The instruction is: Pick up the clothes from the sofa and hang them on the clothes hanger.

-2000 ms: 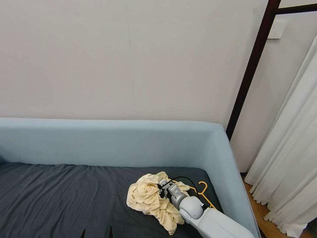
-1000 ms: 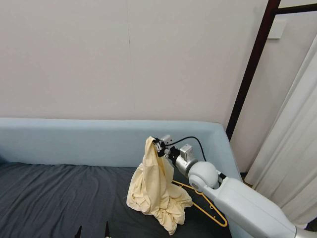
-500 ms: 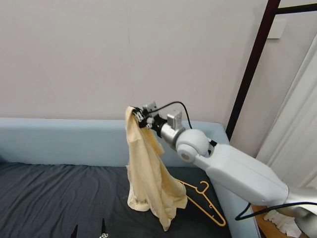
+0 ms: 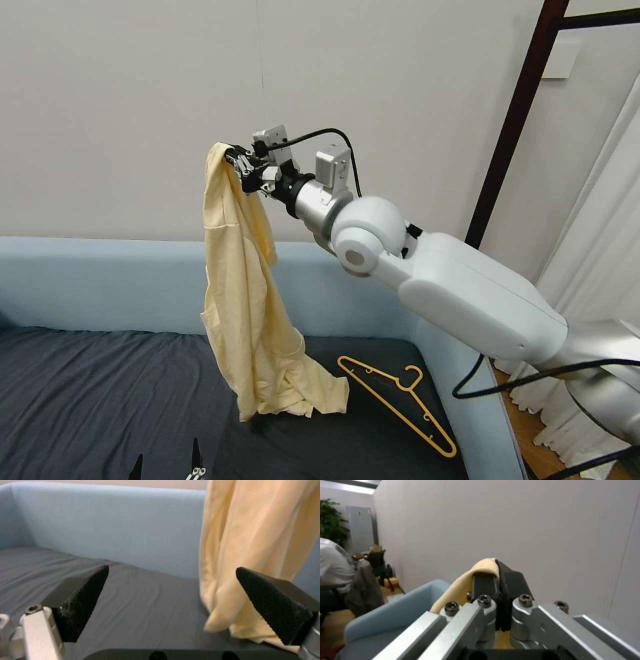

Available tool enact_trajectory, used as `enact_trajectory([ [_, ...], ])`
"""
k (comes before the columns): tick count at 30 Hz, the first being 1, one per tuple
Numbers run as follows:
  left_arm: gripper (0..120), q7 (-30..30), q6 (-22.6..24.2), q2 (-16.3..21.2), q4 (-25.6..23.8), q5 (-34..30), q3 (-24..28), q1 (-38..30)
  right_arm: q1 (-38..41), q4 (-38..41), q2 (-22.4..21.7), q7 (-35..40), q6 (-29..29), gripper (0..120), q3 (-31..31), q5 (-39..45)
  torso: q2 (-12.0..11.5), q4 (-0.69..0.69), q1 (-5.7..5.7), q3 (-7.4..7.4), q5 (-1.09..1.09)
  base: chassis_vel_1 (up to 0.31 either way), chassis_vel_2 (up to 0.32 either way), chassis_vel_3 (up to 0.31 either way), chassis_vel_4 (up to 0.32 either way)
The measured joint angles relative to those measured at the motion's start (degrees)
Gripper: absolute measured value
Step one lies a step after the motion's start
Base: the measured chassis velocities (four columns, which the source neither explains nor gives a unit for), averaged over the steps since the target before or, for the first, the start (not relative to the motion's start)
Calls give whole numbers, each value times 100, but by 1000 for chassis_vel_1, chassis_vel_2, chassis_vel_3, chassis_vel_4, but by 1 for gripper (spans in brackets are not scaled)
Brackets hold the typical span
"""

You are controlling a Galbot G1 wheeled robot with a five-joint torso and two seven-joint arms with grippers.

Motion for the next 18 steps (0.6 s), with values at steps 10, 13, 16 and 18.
enact_trajectory([
  [10,100,4,189,-74,161,167,169,-36,-3737,136,-1497,-1292,894,0,590,-1961,0,-3,0,0,1,0,0,0,0],
  [13,100,8,279,21,163,238,216,-129,-4687,-21,-1832,-1601,1239,0,786,-2590,0,-1,0,0,-2,0,0,0,0],
  [16,100,14,338,115,177,252,253,-201,-5191,-193,-1921,-1843,1474,0,993,-3072,0,-2,-1,0,-1,0,0,0,0],
  [18,100,27,367,231,215,280,292,-271,-5634,-351,-1961,-2053,1653,0,1279,-3415,0,-1,-1,0,-1,0,0,0,0],
])
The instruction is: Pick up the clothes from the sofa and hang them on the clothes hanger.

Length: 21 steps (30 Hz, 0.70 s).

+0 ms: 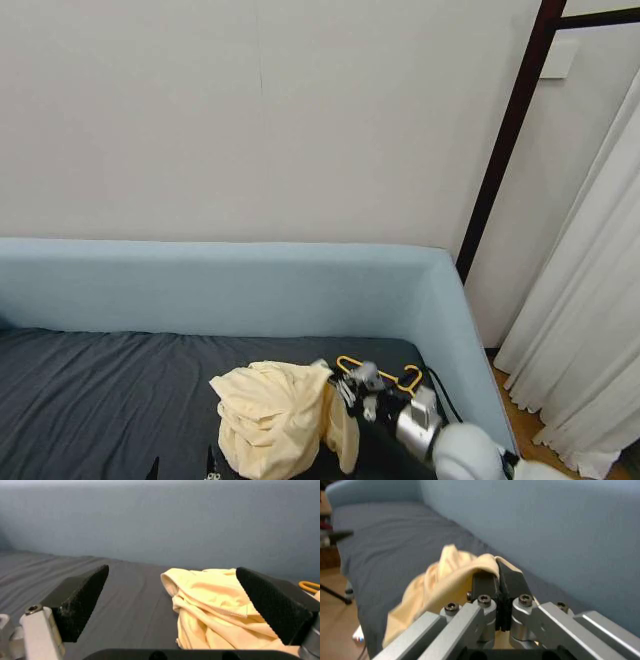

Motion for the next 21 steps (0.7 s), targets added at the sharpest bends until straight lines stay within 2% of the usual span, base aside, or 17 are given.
enact_trajectory([
  [6,100,24,1,222,128,105,38,-100,-554,-149,7,-144,132,0,534,-311,0,1,0,0,-1,0,0,0,0],
  [10,100,49,-6,412,252,147,75,-201,-1019,-427,301,-262,312,0,1137,-640,0,1,0,0,-1,0,0,0,0],
  [14,100,57,-3,518,284,150,91,-259,-1223,-623,365,-415,432,0,1341,-809,0,1,0,1,0,0,0,0,0],
  [21,100,59,140,674,387,88,115,-461,-1634,-788,212,-1012,646,20,1675,-1043,0,1,0,1,-1,0,0,0,0],
])
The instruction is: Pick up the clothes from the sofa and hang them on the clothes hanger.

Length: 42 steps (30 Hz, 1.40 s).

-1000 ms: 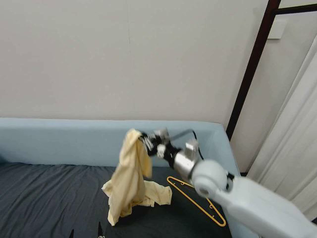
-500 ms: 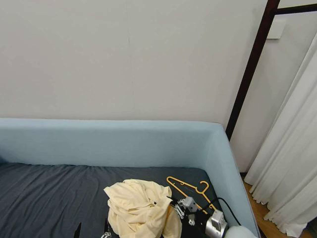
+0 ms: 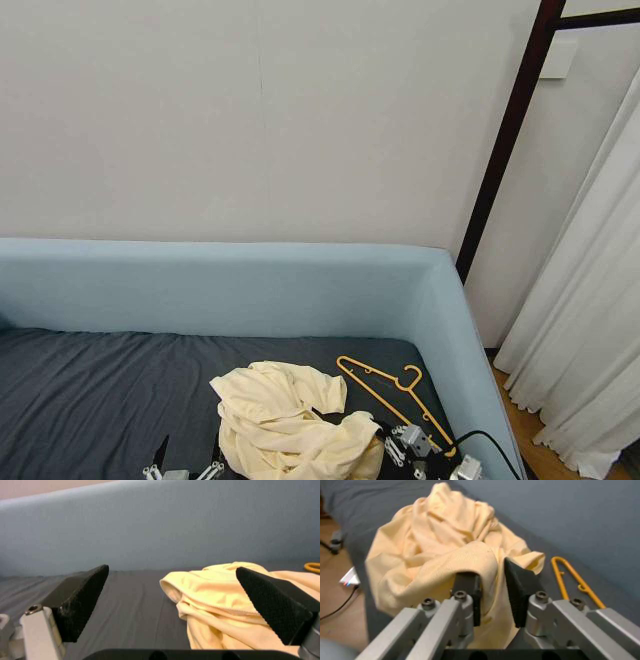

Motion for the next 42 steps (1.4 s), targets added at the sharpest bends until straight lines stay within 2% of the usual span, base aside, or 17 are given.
enact_trajectory([
  [4,100,0,33,69,68,-27,25,-80,-207,28,-82,-271,109,29,174,-109,0,-1,0,0,0,0,0,0,0],
  [5,100,-1,37,82,80,-30,29,-92,-241,34,-94,-330,129,39,210,-127,0,-2,0,0,0,0,0,0,0],
  [7,100,0,38,87,84,-31,30,-97,-252,35,-99,-349,136,39,222,-133,0,-2,0,0,0,0,0,0,0],
  [10,100,1,43,179,159,-37,63,-175,-434,66,-202,-771,348,61,446,-275,0,-2,0,0,-1,0,0,0,0],
  [12,100,1,46,208,183,-37,70,-194,-484,68,-239,-942,420,65,506,-318,0,-2,0,0,-2,0,0,0,0],
  [15,100,5,47,285,221,-32,49,-199,-520,-44,-348,-1522,748,79,632,-623,0,1,0,0,0,0,0,0,0],
  [20,100,2,47,283,222,-32,-6,-209,-393,-421,-374,-1356,926,97,729,-802,0,0,0,0,1,0,0,0,0],
  [24,100,-3,37,231,214,-33,-44,-161,-317,-474,-504,-1298,833,100,825,-444,0,0,0,0,0,0,0,0,0],
  [26,100,-20,32,188,200,-40,-104,-112,-351,-401,-647,-1712,784,100,863,178,0,0,0,0,0,0,0,0,0],
  [29,100,-31,31,186,212,-70,-135,-95,-436,-218,-709,-2049,708,100,949,619,0,-1,0,0,-1,0,0,0,0],
  [32,100,12,63,340,318,21,-29,-179,-458,258,-549,-669,158,100,800,798,0,0,0,0,-1,0,0,0,0],
  [33,100,12,63,340,318,21,-29,-179,-458,258,-549,-669,158,100,800,798,0,0,0,0,-1,0,0,0,0],
  [35,100,241,70,831,463,94,152,-428,-443,670,-280,985,-669,100,584,916,0,0,0,0,-1,0,0,0,0],
  [36,100,241,70,831,463,94,152,-428,-443,670,-280,985,-669,100,584,916,0,0,0,0,-1,0,0,0,0],
  [37,100,350,32,1051,527,100,218,-537,-443,798,-208,1387,-913,100,541,1004,0,0,0,0,-2,0,0,0,0],
  [41,100,623,-66,1670,742,91,384,-827,-386,1059,-18,2118,-1600,100,438,1249,-1,-2,0,0,-1,0,0,0,0],
  [42,100,623,-66,1670,742,91,384,-827,-386,1059,-18,2118,-1600,100,438,1249,-1,-2,0,0,-1,0,0,0,0],
])
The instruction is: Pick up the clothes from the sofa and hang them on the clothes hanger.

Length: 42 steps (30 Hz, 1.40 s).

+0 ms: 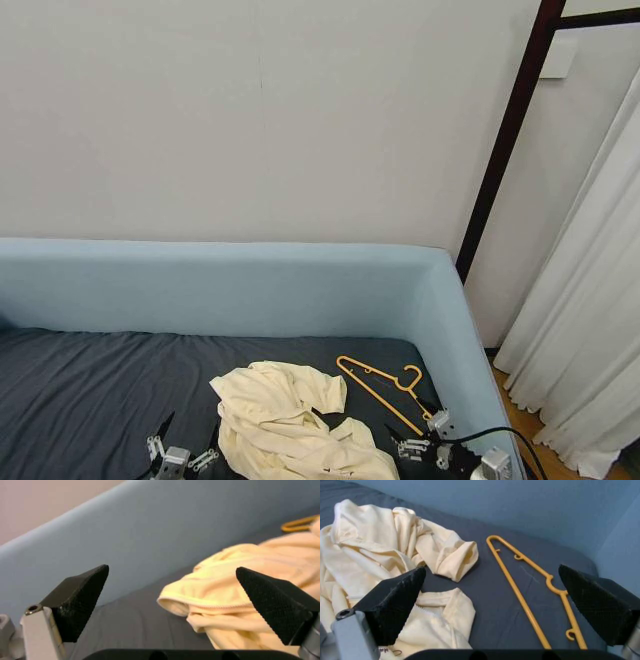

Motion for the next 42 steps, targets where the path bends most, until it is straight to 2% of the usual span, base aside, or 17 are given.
enact_trajectory([
  [1,100,154,-42,246,104,-58,136,-129,14,42,54,85,-104,100,-20,23,0,3,0,0,1,0,0,0,0],
  [2,100,381,-144,575,349,-121,497,-430,-20,86,146,147,-174,100,-21,-6,0,2,1,0,-1,0,0,0,0],
  [3,100,494,-231,684,477,-93,701,-568,-35,99,197,179,-209,100,-21,-15,0,-1,0,0,0,0,0,0,0],
  [4,100,592,-310,765,599,-34,909,-694,-38,101,257,201,-244,100,-21,-29,0,-1,1,0,0,0,0,0,0],
  [5,100,592,-310,765,599,-34,909,-694,-38,101,257,201,-244,100,-21,-29,0,-1,1,0,0,0,0,0,0],
  [9,100,718,-441,904,1061,316,1743,-1230,-124,72,439,167,-241,100,25,-150,0,3,1,0,0,0,0,0,0],
  [10,100,718,-441,904,1061,316,1743,-1230,-124,72,439,167,-241,100,25,-150,0,3,1,0,0,0,0,0,0],
  [15,100,258,-471,639,1703,1023,2157,-1816,-288,-14,595,69,-89,100,129,-309,0,2,0,0,0,0,0,0,0],
  [20,100,-66,-494,343,2052,1414,2334,-2197,-368,-115,670,-15,30,100,164,-426,-1,1,1,1,1,0,0,0,0],
  [25,100,-170,-501,96,2299,1552,2464,-2454,-434,-190,741,-56,119,100,172,-512,0,1,1,0,1,0,0,0,0],
  [34,97,-192,-486,-98,2531,1597,2554,-2628,-391,-247,714,-77,183,100,175,-513,0,1,1,0,1,0,0,0,0],
  [38,94,-198,-470,-147,2632,1608,2569,-2649,-332,-271,670,-76,185,100,175,-472,0,2,0,0,1,0,0,0,0],
  [42,81,-215,-469,-198,2725,1632,2582,-2650,-266,-285,653,-76,185,100,163,-426,0,2,1,0,1,0,0,0,0],
])
